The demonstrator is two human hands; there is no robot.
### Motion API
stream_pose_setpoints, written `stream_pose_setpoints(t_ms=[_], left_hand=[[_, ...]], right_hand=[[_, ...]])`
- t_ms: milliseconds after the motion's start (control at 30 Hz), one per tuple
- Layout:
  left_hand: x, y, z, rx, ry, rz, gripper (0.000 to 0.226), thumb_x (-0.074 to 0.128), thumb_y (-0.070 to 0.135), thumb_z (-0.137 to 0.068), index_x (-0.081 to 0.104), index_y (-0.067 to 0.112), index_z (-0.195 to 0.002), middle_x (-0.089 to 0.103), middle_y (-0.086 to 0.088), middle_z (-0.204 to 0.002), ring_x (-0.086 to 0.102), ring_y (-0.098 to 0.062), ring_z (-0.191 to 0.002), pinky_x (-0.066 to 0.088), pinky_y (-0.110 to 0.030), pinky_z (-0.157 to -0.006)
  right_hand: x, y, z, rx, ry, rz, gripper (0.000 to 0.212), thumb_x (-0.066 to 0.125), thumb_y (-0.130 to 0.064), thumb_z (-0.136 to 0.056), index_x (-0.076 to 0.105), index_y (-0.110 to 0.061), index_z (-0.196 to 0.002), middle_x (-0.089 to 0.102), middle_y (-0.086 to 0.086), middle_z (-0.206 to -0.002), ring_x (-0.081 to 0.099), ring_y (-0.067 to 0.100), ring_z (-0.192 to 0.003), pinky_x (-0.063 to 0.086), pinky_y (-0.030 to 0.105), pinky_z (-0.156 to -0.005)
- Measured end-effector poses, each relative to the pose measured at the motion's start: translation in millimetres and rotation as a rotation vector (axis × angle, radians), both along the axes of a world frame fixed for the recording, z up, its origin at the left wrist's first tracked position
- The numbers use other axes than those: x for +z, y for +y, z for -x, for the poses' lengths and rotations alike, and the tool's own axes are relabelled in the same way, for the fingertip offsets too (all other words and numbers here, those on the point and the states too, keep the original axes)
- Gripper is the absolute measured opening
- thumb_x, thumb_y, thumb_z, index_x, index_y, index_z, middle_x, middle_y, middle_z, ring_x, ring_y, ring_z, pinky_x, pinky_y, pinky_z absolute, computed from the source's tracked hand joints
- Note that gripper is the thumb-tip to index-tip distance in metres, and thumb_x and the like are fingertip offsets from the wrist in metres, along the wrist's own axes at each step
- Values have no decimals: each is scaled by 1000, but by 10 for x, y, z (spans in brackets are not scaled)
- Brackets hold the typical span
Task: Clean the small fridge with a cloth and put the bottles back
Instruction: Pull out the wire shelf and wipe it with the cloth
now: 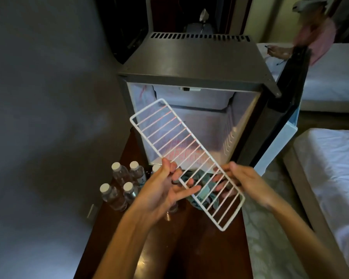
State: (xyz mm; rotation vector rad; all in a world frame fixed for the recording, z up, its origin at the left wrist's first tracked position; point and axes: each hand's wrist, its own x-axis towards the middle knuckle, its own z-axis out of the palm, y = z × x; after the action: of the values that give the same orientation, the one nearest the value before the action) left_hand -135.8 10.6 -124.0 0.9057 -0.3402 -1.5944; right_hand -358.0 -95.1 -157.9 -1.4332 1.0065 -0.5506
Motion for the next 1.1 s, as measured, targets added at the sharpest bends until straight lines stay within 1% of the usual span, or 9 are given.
stream_pose_setpoints(t_ms=[100, 167, 300, 400, 500, 600, 733, 967, 1100], left_hand=[[-105, 4, 21, -21, -85, -40, 35, 43, 47, -93, 48, 14, -82, 50, -9, -90, 68, -30, -82, 58, -43, -76], [-169, 40, 42, -16, -108, -59, 35, 43, 48, -94, 49, 15, -83, 51, -10, -101, 67, -30, -83, 58, -40, -73], [-180, 214, 11, 33, -129, -61, 33, 44, 45, -92, 47, 15, -77, 45, -5, -78, 62, -32, -82, 59, -40, -70], [-103, 305, -38, 76, -157, -38, 32, 44, 43, -90, 48, 15, -74, 44, -2, -68, 65, -28, -71, 60, -40, -64], [-51, 340, -108, 116, -176, -54, 33, 42, 39, -90, 51, 15, -69, 43, -1, -63, 64, -23, -61, 61, -41, -59], [-64, 350, -240, 156, -213, -63, 37, 43, 41, -90, 56, 19, -64, 42, -2, -64, 62, -27, -63, 61, -41, -59], [-40, 388, -465, 230, -197, -74, 32, 44, 42, -89, 50, 15, -72, 41, -3, -66, 61, -29, -66, 59, -35, -54], [-45, 444, -687, 300, -201, -2, 47, 32, 41, -95, 59, 23, -60, 43, 4, -61, 59, -15, -55, 48, -31, -66], [-56, 363, -735, 296, -138, 35, 45, 33, 42, -95, 57, 23, -62, 41, 4, -62, 46, -13, -54, 46, -21, -55]], right_hand=[[-188, 179, -11, -71, -191, -83, 48, 55, -49, -92, 68, -7, -111, 74, 14, -102, 73, 32, -81, 62, 38, -65], [-424, 136, -8, -157, -205, -150, 34, 46, -30, -102, 68, -5, -109, 74, 14, -99, 73, 29, -80, 62, 34, -65], [-1237, -97, -27, -242, 193, -61, 26, 53, -20, -101, 70, -1, -106, 72, 17, -94, 68, 15, -72, 53, 23, -60], [-1762, -371, -210, -123, 517, 106, 25, 63, -22, -96, 67, -6, -114, 70, 14, -109, 67, 26, -100, 48, 30, -80], [-2059, -496, -558, 26, 702, 157, 61, 64, -36, -93, 39, -20, -146, 38, 16, -149, 39, 38, -134, 35, 47, -107], [-2323, -464, -725, 67, 795, 110, 95, 65, -56, -87, 1, -39, -155, -7, 2, -164, 11, 46, -143, 28, 66, -106], [-2428, -584, -814, 39, 916, 168, 104, 73, -54, -81, 0, -41, -155, -5, 8, -159, 19, 51, -137, 34, 67, -100], [-2370, -672, -904, -180, 528, 54, 64, 73, -21, -84, 43, -25, -140, 48, 21, -132, 53, 45, -113, 48, 46, -94], [-1806, -565, -731, -254, 138, 18, 47, 77, -18, -83, 57, -23, -126, 67, 5, -115, 64, 22, -106, 51, 31, -85]])
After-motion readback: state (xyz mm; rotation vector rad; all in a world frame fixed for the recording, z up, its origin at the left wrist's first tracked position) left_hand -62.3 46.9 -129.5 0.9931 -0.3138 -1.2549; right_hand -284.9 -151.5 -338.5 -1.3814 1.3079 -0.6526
